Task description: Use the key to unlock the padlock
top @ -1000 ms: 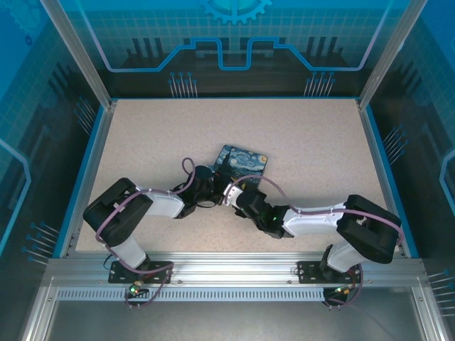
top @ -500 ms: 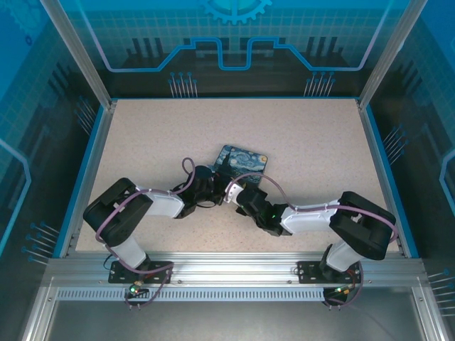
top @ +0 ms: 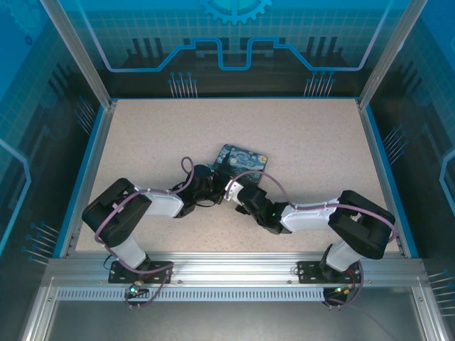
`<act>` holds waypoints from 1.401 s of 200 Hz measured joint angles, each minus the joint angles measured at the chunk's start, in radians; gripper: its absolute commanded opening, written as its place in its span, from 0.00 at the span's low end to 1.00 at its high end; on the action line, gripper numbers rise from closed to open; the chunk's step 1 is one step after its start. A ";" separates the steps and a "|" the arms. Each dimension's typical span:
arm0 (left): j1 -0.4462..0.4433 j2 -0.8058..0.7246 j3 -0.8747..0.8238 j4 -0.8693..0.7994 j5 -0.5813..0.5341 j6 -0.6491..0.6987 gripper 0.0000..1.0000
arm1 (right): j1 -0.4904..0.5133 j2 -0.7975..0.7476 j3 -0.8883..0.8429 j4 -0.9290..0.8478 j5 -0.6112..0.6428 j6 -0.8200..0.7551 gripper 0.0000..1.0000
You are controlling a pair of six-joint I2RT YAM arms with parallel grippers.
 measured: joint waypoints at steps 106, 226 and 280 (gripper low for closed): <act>0.006 0.000 0.000 -0.020 -0.011 0.005 0.00 | -0.154 -0.031 0.014 -0.051 -0.373 0.227 0.00; 0.005 0.002 -0.001 -0.013 -0.015 0.031 0.00 | -0.234 -0.137 -0.045 -0.048 -0.534 0.370 0.41; 0.006 0.002 -0.023 -0.066 -0.019 0.102 0.00 | -0.304 -0.320 -0.053 -0.170 -0.524 0.438 0.53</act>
